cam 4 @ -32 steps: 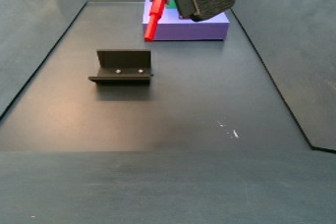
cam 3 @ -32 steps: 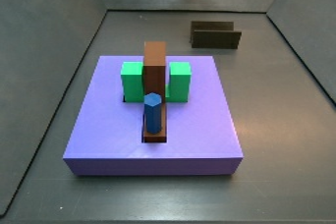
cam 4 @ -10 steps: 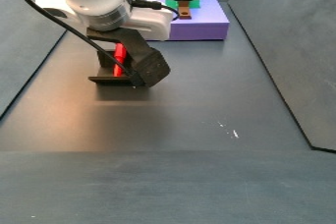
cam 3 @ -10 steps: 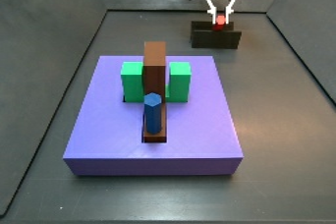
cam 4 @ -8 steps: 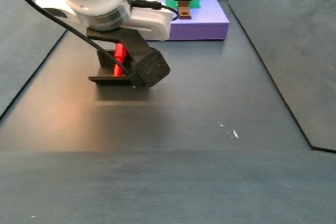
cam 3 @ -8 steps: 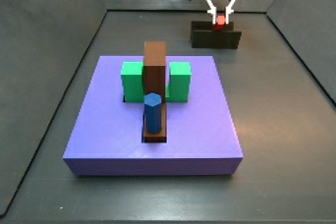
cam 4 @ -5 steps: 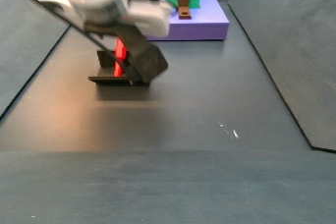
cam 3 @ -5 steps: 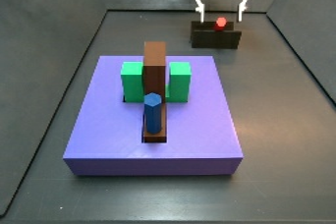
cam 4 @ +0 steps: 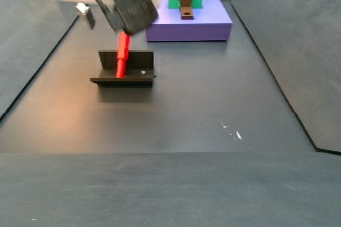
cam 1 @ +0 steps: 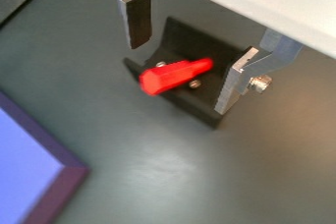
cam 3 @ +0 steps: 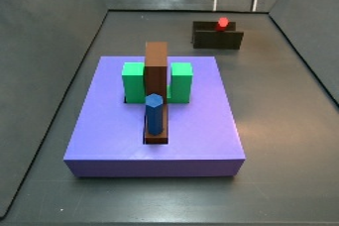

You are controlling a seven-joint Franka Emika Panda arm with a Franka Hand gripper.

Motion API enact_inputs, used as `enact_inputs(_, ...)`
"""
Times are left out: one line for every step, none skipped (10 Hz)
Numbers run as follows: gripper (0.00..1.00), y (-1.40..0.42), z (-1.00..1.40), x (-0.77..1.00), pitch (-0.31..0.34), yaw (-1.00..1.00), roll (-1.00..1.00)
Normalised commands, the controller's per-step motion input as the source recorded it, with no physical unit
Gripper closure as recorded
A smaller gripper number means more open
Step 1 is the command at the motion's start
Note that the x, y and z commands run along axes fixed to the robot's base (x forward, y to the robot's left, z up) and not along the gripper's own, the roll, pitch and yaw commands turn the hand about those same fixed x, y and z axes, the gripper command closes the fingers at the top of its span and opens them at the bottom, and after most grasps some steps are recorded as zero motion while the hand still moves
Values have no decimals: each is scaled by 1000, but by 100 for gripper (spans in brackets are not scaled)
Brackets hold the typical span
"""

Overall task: Pick up the red object. Move up. Place the red object on the fixture. Regrasp the red object. Move to above the board. Insert the red object.
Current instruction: Regrasp the red object.

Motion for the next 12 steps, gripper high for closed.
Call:
enact_inputs(0, 0, 97, 226, -17, 237, 1000)
enact_inputs(0, 0, 37, 94, -69, 217, 1000)
enact_inputs(0, -14, 0, 0, -180, 197, 1000)
enact_inputs(0, -74, 43, -71, -486, 223, 1000)
enact_inputs(0, -197, 37, -14, -549, 180, 1000)
enact_inputs(0, -200, 74, 0, -540, 123, 1000)
enact_inputs(0, -206, 86, -203, -403, 0, 1000)
enact_inputs(0, -180, 91, -320, -291, -26, 1000)
enact_inputs(0, -123, 160, -294, -166, -74, 1000)
enact_inputs(0, -203, 11, -109, -134, -29, 1000)
enact_inputs(0, -26, -120, 0, -74, 0, 900)
enact_inputs(0, 0, -274, 0, -71, 57, 491)
